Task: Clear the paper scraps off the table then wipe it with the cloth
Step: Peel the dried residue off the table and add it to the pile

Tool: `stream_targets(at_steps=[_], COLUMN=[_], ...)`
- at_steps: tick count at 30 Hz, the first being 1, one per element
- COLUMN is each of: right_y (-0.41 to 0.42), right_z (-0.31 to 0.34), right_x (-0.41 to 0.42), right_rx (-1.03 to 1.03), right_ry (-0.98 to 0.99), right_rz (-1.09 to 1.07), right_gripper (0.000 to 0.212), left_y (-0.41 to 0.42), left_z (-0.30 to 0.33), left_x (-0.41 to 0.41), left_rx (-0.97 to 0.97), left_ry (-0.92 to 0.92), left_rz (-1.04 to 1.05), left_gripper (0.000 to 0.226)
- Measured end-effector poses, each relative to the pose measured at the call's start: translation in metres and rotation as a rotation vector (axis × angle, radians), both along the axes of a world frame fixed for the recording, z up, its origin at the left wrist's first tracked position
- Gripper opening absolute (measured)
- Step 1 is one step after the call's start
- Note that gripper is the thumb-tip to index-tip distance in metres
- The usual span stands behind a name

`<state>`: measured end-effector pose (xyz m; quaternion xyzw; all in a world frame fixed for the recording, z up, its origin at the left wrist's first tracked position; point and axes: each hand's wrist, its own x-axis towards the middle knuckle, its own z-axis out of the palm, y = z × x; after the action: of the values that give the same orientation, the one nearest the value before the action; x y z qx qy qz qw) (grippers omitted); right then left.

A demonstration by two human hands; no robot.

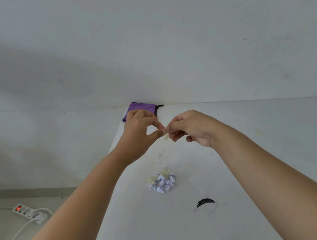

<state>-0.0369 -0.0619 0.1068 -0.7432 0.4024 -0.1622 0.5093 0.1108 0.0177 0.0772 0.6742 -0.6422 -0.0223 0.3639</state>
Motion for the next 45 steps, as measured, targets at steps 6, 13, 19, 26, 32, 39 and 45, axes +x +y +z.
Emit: stream_targets(at_steps=[6,13,19,26,32,39,45], right_y=[0.007,0.011,0.018,0.019,0.011,-0.004,-0.008], right_z=[-0.012,-0.031,-0.039,-0.044,-0.048,-0.055,-0.059], right_x=[0.009,0.006,0.008,0.004,-0.009,-0.027,-0.030], right_rx=[-0.067,-0.031,-0.031,-0.069,-0.031,-0.002,-0.026], right_ry=[0.093,0.053,0.067,0.081,0.088,-0.014,-0.047], right_rz=[-0.017,0.022,0.028,0.026,0.034,0.010,0.010], right_gripper=[0.014,0.009,0.009,0.006,0.018,0.015,0.011], left_y=[0.003,0.008,0.014,0.017,0.015,-0.001,-0.008], left_z=[-0.013,-0.033,-0.043,-0.043,-0.039,-0.033,-0.033], left_x=[0.003,0.010,0.008,0.007,0.005,-0.018,-0.027], left_rx=[0.058,0.119,0.190,0.238,0.317,0.343,0.369], left_ry=[-0.190,-0.003,0.192,0.187,0.122,0.144,0.195], left_rz=[0.032,-0.002,-0.040,-0.060,-0.053,-0.077,-0.058], left_gripper=[0.015,0.008,0.011,0.011,0.008,0.007,0.010])
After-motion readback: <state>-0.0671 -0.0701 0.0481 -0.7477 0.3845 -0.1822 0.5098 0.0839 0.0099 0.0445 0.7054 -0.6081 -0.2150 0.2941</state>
